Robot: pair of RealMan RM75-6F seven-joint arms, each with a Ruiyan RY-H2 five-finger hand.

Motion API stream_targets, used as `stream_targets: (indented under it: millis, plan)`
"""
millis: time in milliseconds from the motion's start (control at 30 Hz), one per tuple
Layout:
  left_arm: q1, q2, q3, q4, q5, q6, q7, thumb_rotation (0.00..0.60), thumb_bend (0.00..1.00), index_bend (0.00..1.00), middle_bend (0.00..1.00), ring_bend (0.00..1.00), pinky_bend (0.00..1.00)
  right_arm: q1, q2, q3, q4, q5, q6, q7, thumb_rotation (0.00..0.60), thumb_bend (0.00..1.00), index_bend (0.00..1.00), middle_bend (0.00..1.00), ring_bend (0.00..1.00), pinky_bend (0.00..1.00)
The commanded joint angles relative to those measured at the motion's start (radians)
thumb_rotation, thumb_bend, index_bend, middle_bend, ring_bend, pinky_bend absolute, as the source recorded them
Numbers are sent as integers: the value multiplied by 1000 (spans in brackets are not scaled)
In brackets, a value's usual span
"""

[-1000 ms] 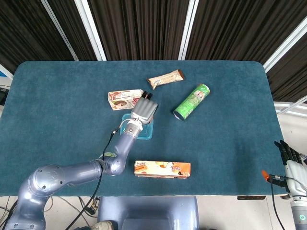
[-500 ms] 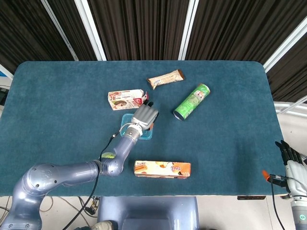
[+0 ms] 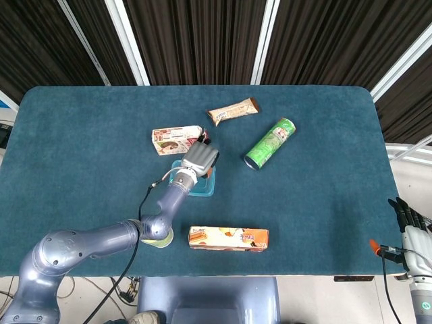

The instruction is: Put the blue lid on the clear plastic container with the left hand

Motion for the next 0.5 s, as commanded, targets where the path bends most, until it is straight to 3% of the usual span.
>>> stream_targets:
  millis: [33,500]
  plan:
    - [0,-6,1,16,9,1,-7,600,523,670,552,133,96,0,0,-1,0,0,-1,-1,600,292,96,0,0,0]
    - [-7,-29,-4,52,24,-11,-19,600,523,671,552,134,96,-1,2,1,-4,6,-3,2,600,292,96,0,0,0]
